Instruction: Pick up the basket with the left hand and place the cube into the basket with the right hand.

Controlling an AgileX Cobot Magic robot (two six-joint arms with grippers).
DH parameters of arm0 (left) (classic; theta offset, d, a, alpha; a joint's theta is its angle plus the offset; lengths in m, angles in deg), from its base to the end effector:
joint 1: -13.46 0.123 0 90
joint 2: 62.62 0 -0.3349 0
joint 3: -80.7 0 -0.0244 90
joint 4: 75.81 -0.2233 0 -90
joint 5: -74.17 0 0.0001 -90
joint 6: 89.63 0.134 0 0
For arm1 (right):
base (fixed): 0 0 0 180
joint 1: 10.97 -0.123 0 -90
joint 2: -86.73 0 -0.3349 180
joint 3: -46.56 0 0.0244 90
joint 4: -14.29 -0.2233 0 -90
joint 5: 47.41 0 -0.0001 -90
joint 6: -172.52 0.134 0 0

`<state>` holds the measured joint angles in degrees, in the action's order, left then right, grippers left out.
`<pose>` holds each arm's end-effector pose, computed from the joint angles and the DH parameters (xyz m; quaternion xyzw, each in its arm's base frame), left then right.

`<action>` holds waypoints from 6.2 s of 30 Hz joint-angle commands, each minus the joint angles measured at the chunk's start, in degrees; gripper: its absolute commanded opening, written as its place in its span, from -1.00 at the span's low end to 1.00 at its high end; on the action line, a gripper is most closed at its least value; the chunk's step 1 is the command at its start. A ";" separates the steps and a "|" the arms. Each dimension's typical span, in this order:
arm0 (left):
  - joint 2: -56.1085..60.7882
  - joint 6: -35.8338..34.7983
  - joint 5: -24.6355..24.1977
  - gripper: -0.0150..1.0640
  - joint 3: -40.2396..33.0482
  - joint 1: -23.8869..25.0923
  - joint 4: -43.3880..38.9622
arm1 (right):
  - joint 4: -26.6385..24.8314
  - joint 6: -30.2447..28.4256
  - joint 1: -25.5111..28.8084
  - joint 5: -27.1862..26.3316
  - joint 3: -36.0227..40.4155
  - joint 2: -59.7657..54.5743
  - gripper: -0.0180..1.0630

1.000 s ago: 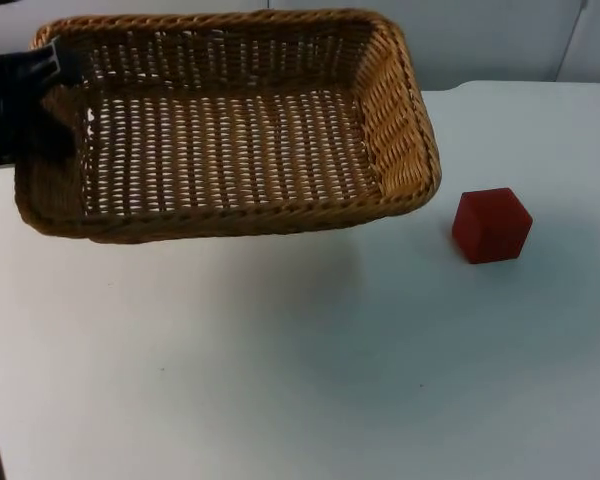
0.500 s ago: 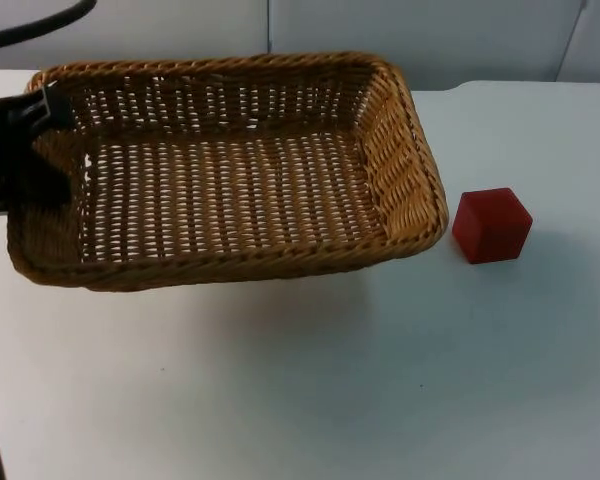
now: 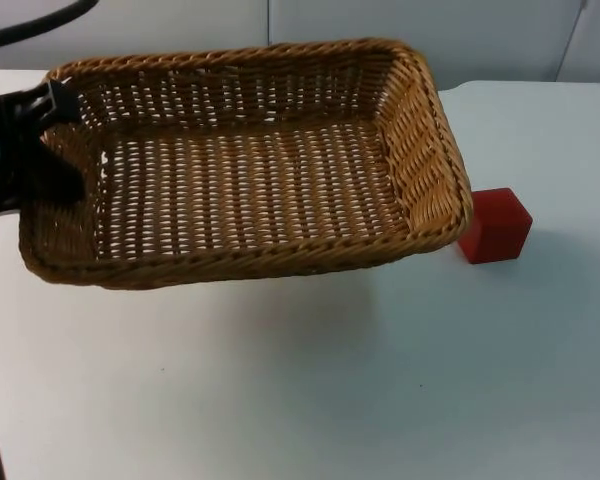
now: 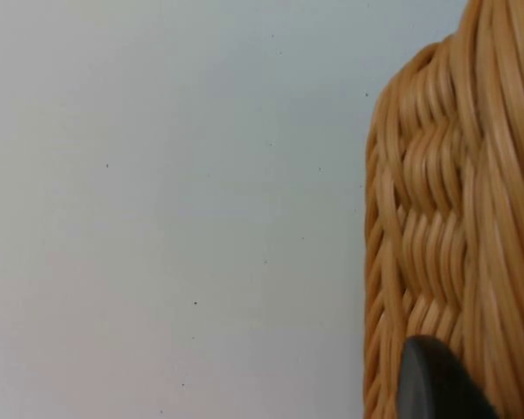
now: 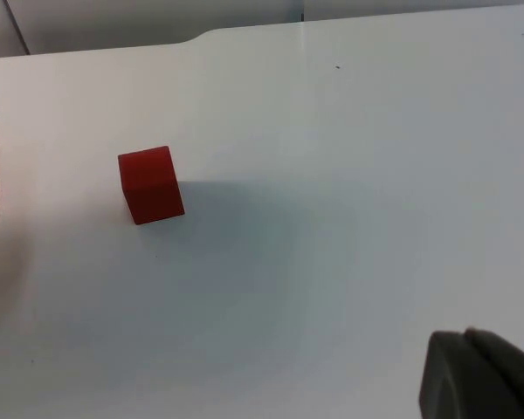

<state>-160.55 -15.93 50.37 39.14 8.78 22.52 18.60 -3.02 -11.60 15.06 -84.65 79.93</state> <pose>0.2900 -0.0775 0.2127 -0.0877 0.9062 -0.2780 0.3064 -0.0440 -0.0094 0.2461 0.0309 0.8563 -0.0147 0.5154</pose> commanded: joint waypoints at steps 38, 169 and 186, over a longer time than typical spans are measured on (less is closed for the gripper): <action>0.83 -0.70 -6.13 -0.98 -0.35 -0.10 -0.02 | -0.17 -0.38 -0.06 -0.72 0.33 0.17 -0.97; 0.83 -0.70 -6.13 -0.98 -0.24 -0.10 -0.02 | -27.90 -14.91 -9.20 -20.69 -55.25 -123.06 0.63; 0.83 -0.70 -6.13 -0.98 -0.24 -0.10 -0.02 | -26.89 -14.91 -9.20 -21.22 -55.25 -123.31 0.60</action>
<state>-160.55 -16.18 46.40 38.91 8.78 21.50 -9.23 -17.99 -20.52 -5.99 -139.45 -43.47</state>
